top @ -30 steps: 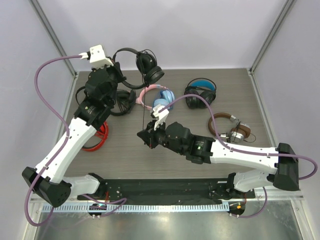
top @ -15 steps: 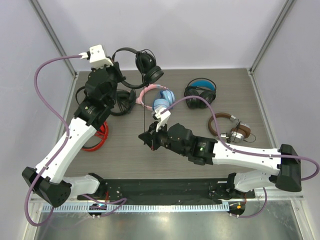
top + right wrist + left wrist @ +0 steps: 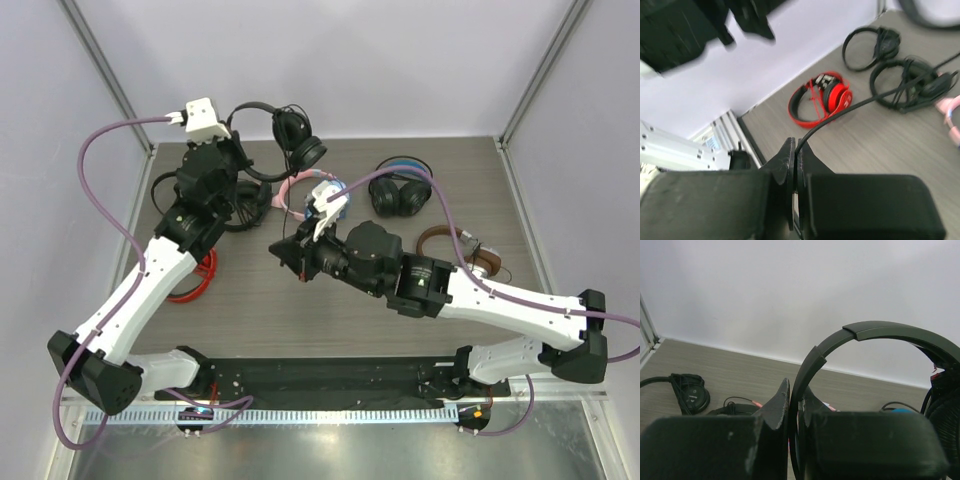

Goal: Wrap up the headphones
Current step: Wrap the headphone cable with the right arm

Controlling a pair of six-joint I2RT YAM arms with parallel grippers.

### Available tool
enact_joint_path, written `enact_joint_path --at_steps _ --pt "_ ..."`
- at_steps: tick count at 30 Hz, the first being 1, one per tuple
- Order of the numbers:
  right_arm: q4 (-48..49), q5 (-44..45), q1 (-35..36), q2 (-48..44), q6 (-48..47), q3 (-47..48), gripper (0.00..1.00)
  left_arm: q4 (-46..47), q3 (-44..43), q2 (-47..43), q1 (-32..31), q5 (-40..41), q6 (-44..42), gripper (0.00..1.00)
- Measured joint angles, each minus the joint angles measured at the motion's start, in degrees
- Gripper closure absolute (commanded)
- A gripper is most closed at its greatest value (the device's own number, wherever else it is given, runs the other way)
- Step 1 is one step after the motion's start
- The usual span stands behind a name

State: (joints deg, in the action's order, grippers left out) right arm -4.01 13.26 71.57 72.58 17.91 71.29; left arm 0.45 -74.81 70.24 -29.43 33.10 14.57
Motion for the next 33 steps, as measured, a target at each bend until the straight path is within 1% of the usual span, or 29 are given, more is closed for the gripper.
enact_joint_path --at_steps 5,12,20,33 --pt "-1.3 3.7 -1.0 0.1 -1.6 5.3 0.99 0.1 2.7 -0.7 0.0 -1.5 0.5 1.0" --pt "-1.5 5.9 -6.2 4.3 -1.5 11.8 0.99 0.1 4.1 -1.6 0.0 -3.8 2.3 1.0" --pt "-0.3 5.6 -11.6 8.2 2.3 12.5 0.98 -0.2 4.9 -1.9 0.0 -5.3 3.2 1.0" --pt "4.4 4.3 -14.1 9.7 8.1 12.9 0.98 -1.8 7.8 -1.1 -0.3 -6.3 3.5 1.0"
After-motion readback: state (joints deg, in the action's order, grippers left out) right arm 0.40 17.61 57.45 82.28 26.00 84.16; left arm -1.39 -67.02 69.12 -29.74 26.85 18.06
